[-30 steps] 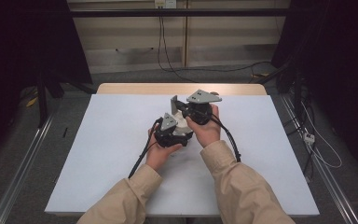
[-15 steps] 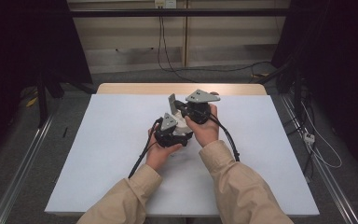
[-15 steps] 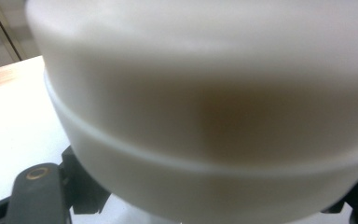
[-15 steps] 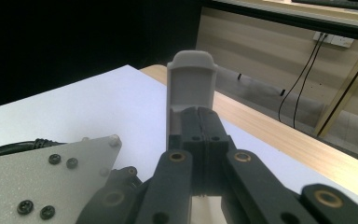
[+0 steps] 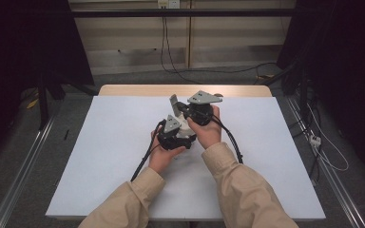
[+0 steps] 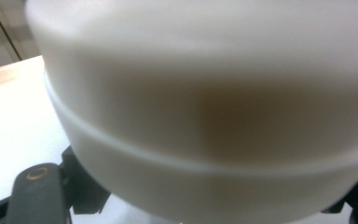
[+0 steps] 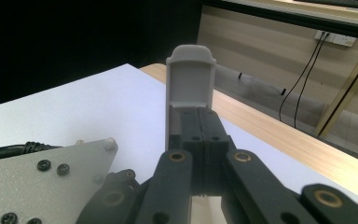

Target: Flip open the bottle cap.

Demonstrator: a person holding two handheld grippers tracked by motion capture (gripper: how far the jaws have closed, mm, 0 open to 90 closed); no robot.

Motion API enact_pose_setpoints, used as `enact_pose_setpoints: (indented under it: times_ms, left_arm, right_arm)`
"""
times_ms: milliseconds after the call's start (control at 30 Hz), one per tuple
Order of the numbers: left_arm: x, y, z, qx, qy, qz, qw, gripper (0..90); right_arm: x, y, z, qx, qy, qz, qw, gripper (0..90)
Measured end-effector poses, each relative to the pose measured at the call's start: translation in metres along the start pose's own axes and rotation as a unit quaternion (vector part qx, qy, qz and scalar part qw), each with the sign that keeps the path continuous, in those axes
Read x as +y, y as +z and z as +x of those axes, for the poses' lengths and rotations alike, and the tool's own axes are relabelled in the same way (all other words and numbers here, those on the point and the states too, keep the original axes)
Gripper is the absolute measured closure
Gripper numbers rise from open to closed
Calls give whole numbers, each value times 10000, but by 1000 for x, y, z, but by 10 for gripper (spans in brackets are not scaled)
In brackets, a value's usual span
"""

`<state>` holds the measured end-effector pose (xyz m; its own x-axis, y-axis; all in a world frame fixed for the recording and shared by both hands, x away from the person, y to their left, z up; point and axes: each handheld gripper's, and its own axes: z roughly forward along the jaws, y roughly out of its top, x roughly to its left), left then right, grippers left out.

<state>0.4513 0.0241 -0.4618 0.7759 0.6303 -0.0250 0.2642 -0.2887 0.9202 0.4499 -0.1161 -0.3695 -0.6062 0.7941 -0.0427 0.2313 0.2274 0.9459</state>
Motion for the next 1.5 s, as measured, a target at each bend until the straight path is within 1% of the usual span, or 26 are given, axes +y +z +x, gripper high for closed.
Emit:
enact_pose_setpoints:
  times_ms: [33,100,133,200,233,300,367,400,433,467,500,533,600,900,933,1233,1500]
  left_arm:
    - [0,0,0,-1,-1,-1,10000,187]
    - [1,0,1,3,133,26,9999,187]
    - [1,0,0,5,136,26,9999,187]
    - [0,0,1,-3,112,22,9999,187]
    - [0,0,0,0,4,3,10000,187]
    - [0,0,2,-8,85,16,10000,187]
    - [0,0,1,-9,77,11,10000,187]
    - [0,0,0,-3,-2,3,10000,187]
    - [0,0,0,-3,-3,3,10000,187]
    - [0,0,1,-9,63,10,10000,187]
    - [0,0,1,-10,77,11,10000,187]
    - [0,0,0,-3,-2,4,10000,187]
    - [0,0,0,-3,-5,3,10000,188]
    - [0,0,0,-3,-4,2,10000,188]
    - [0,0,1,-23,41,6,10000,188]
    - [0,0,2,-22,76,14,10000,188]
    - [0,0,1,-32,52,10,10000,188]
  right_arm:
    - [0,0,0,12,6,-8,10000,900]
    - [-1,2,0,26,7,11,10000,900]
    - [-1,3,1,38,12,15,10000,900]
    - [-2,4,1,45,18,10,10000,900]
    - [-2,5,2,51,31,11,10000,900]
    - [-2,6,2,50,36,9,10000,900]
    - [-2,7,1,58,30,-4,10000,900]
    - [-1,7,1,53,42,2,10000,900]
    - [-1,7,0,44,36,7,10000,900]
    - [-1,7,0,40,24,17,10000,900]
    - [0,7,0,45,24,20,10000,900]
    - [-1,7,0,47,20,14,10000,900]
    - [-1,8,0,47,32,13,10000,900]
    - [-1,12,-1,58,15,28,10000,900]
    - [-1,12,-1,63,28,31,10000,900]
    - [-3,15,-2,86,38,64,9999,900]
    - [-4,17,-2,97,49,63,9999,900]
